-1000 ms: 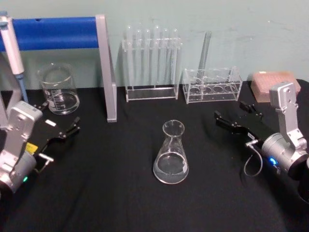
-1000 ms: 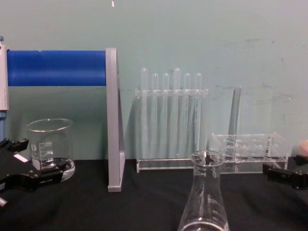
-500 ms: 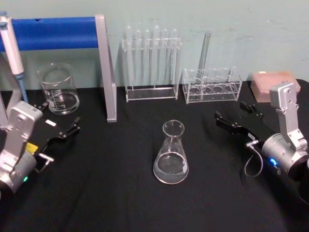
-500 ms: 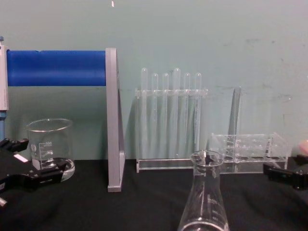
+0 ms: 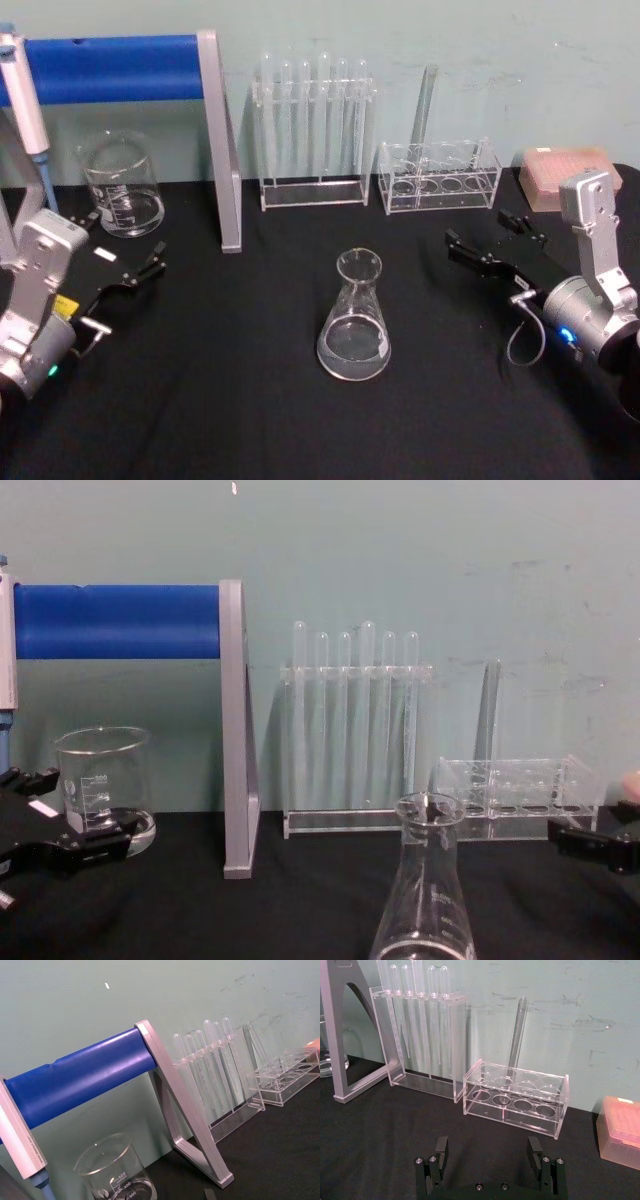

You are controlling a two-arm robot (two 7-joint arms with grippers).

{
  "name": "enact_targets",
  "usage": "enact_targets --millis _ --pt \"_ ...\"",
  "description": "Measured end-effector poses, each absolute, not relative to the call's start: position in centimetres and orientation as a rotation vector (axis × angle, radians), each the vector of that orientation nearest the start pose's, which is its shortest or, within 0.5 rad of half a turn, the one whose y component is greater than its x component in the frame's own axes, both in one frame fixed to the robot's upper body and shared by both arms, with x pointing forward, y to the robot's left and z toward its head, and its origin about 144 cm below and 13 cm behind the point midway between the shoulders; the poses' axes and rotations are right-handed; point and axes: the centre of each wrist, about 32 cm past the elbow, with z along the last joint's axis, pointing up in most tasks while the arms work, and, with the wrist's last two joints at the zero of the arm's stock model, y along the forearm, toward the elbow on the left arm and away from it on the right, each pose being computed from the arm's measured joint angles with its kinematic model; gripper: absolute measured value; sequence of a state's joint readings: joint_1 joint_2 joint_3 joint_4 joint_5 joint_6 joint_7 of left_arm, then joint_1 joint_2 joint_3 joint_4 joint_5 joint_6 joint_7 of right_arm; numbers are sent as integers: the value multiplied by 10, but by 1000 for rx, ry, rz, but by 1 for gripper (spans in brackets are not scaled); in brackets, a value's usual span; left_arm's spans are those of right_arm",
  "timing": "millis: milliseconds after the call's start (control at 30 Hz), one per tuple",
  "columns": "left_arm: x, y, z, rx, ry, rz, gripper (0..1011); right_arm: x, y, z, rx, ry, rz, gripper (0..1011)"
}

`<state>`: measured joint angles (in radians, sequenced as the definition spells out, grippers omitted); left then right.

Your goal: Grasp the erlenmeyer flask with one hand, shake it three times, then place it back.

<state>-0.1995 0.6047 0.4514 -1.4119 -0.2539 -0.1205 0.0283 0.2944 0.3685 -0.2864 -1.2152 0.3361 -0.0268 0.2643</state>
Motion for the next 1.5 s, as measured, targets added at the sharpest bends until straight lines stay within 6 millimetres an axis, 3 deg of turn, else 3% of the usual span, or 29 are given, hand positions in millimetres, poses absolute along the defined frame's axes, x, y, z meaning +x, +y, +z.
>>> enact_targets --millis 1500 --pt "489 310 1140 304 -285 1248 1001 531 -294 1131 -154 26 -1173 1000"
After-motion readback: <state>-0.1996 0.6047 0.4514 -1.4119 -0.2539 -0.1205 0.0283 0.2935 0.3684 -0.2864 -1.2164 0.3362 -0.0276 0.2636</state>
